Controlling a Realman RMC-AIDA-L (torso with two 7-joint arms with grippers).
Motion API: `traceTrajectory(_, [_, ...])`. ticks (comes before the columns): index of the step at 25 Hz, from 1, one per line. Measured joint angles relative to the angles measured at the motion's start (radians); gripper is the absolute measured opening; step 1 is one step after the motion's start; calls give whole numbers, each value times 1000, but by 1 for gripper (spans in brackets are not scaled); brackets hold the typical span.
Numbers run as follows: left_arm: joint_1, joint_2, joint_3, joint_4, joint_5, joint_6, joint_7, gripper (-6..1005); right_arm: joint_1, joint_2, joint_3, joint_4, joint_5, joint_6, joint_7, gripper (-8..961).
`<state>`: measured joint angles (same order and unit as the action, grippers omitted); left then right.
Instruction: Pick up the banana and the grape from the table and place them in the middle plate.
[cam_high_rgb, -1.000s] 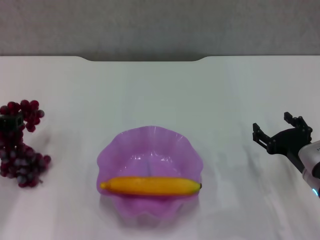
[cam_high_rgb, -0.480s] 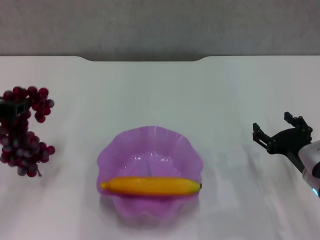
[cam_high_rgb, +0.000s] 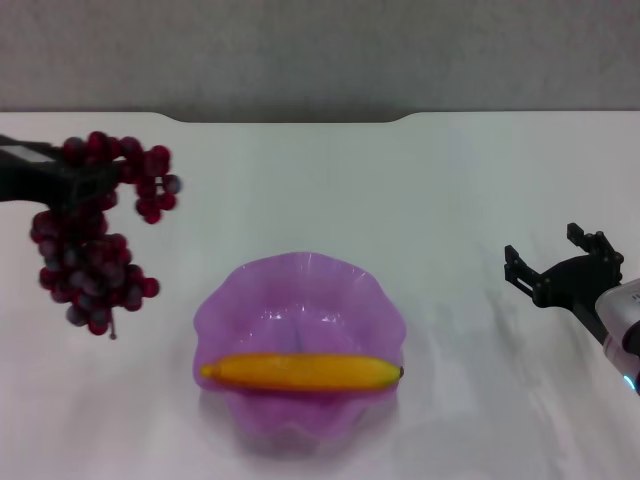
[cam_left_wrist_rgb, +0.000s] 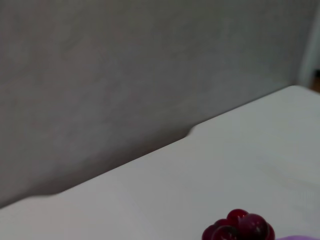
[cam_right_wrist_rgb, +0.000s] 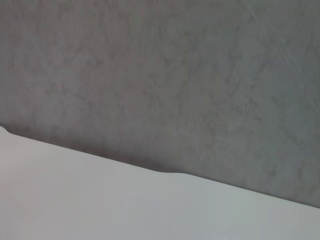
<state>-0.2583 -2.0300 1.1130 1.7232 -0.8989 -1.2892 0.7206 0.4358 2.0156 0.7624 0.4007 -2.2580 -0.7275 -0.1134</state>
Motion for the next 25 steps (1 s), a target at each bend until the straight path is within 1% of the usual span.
traceTrajectory(3, [-11, -3, 8, 39, -65, -64, 52, 316, 1, 0, 0, 0, 0, 0, 0, 906])
traceTrajectory(5, [-11, -3, 8, 39, -65, -64, 52, 316, 1, 0, 0, 0, 0, 0, 0, 906])
traceTrajectory(6, [-12, -4, 11, 41, -88, -76, 71, 315, 1, 0, 0, 0, 0, 0, 0, 906])
traceTrajectory(7, [-14, -5, 29, 42, -132, -88, 109, 315, 1, 0, 0, 0, 0, 0, 0, 906])
traceTrajectory(10, [-14, -7, 70, 42, -158, -75, 135, 314, 1, 0, 0, 0, 0, 0, 0, 906])
traceTrajectory(14, [-15, -9, 158, 37, -167, -29, 146, 313, 2, 0, 0, 0, 0, 0, 0, 906])
traceTrajectory(19, [-15, -9, 292, 27, -138, 42, 148, 312, 4, 0, 0, 0, -2, -2, 0, 907])
traceTrajectory(25, [-27, -10, 437, -39, -78, 213, 140, 311, 4, 0, 0, 0, -2, -4, 0, 907])
